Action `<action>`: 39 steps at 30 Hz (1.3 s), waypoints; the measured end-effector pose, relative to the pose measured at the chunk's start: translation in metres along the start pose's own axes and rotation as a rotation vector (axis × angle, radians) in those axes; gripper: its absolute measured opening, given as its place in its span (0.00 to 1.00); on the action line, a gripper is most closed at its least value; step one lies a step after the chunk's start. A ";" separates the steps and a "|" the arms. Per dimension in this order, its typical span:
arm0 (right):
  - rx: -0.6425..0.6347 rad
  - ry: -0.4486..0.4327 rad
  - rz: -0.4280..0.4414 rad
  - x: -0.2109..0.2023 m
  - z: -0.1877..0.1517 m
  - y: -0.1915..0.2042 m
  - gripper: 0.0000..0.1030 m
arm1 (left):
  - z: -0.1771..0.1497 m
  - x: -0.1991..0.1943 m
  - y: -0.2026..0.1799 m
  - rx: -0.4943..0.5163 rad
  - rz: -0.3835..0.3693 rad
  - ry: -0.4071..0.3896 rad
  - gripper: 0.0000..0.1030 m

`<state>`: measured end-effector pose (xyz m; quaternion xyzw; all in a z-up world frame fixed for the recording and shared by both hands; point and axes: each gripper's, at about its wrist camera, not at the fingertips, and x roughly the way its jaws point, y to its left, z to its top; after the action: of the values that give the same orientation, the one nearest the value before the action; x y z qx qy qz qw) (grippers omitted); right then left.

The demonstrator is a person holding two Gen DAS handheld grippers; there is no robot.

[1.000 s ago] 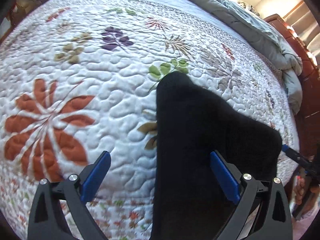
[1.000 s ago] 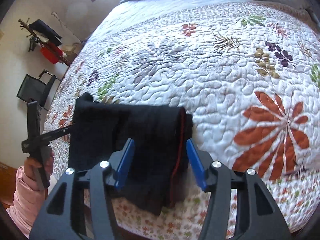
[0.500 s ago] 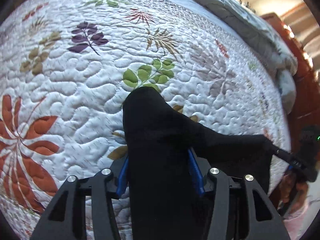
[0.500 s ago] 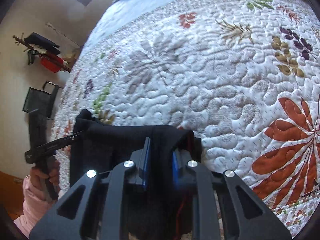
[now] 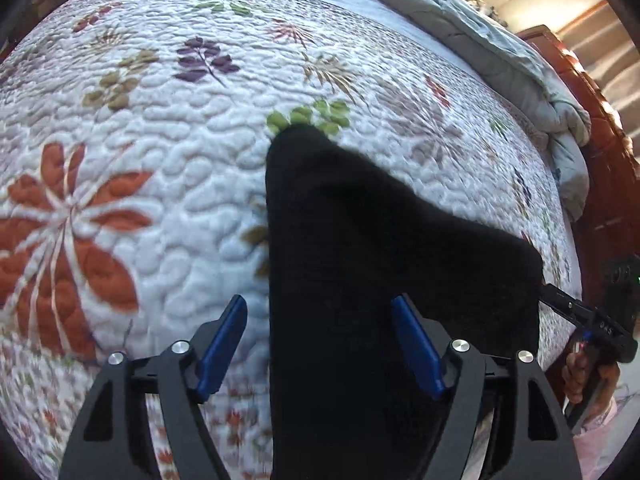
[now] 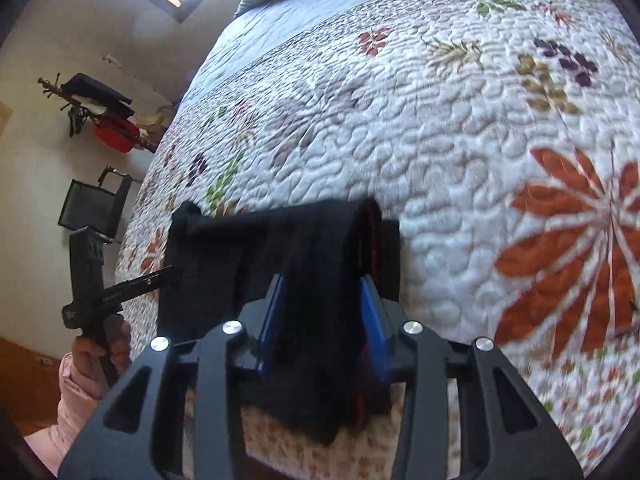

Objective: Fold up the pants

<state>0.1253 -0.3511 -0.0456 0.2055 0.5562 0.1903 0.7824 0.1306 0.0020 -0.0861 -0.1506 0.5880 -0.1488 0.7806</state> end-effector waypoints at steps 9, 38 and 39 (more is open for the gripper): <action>0.033 0.058 0.090 0.000 -0.059 -0.002 0.34 | -0.060 0.007 -0.003 -0.016 -0.073 0.028 0.75; -0.117 0.060 -0.184 -0.002 -0.062 0.033 0.57 | -0.076 -0.024 -0.044 0.134 0.216 -0.074 0.81; -0.119 0.054 -0.194 -0.004 -0.063 0.036 0.61 | -0.076 -0.029 -0.048 0.139 0.223 -0.082 0.81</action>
<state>0.0619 -0.3158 -0.0413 0.0986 0.5820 0.1518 0.7928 0.0468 -0.0350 -0.0612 -0.0358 0.5570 -0.0949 0.8243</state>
